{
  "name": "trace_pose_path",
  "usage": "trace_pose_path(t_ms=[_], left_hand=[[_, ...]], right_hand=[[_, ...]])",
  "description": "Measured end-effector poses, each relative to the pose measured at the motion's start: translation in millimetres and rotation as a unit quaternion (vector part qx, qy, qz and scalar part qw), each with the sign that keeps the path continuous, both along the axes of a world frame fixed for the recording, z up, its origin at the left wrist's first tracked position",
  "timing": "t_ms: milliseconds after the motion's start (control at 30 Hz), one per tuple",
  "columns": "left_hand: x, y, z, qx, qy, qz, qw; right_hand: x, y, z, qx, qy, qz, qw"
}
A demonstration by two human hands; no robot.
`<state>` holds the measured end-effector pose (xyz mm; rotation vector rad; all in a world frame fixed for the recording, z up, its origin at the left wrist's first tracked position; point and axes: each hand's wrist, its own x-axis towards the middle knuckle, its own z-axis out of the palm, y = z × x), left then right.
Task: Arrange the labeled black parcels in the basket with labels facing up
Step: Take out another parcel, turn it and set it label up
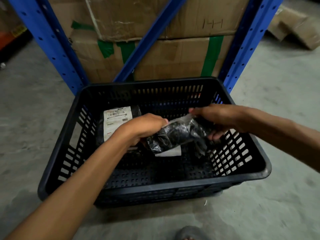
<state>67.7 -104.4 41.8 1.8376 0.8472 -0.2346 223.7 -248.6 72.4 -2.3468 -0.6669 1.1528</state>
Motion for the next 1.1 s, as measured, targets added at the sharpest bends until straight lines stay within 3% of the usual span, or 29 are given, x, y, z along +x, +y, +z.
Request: trace_pose_path(t_ms=[67, 133, 200, 267, 367, 467, 567, 667, 767, 833, 1033, 1100], left_hand=[[-8, 6, 14, -0.121, -0.076, 0.068, 0.987], [-18, 11, 24, -0.268, -0.142, 0.115, 0.946], [-26, 16, 28, -0.370, -0.182, 0.136, 0.901], [-32, 20, 30, -0.438, -0.206, 0.137, 0.864], [-43, 26, 31, -0.520, -0.219, 0.125, 0.816], [-53, 33, 29, -0.550, -0.241, 0.093, 0.794], [-55, 39, 23, -0.548, -0.260, 0.074, 0.792], [-58, 46, 22, -0.533, -0.238, 0.098, 0.806], [-55, 48, 19, -0.373, -0.261, 0.228, 0.861], [-46, 44, 22, -0.241, -0.284, 0.328, 0.868], [-18, 20, 26, -0.169, -0.314, 0.277, 0.892], [-14, 15, 25, -0.189, -0.323, 0.293, 0.880]], right_hand=[[2, 11, 26, 0.098, -0.019, -0.054, 0.994], [-1, 19, 50, 0.172, -0.031, -0.076, 0.982], [-11, 24, 68, 0.230, -0.105, -0.041, 0.967], [-24, 28, 75, 0.280, -0.186, 0.033, 0.941], [-33, 34, 78, 0.253, -0.284, 0.091, 0.921], [-36, 38, 80, 0.269, -0.190, 0.110, 0.938], [-42, 45, 74, 0.348, -0.130, 0.144, 0.917], [-42, 53, 66, 0.424, -0.054, 0.044, 0.903], [-36, 57, 59, 0.445, 0.058, -0.071, 0.891], [-32, 58, 56, 0.450, 0.109, -0.109, 0.879], [-19, 52, 34, 0.455, 0.107, -0.157, 0.870], [-13, 46, 26, 0.447, 0.110, -0.163, 0.873]])
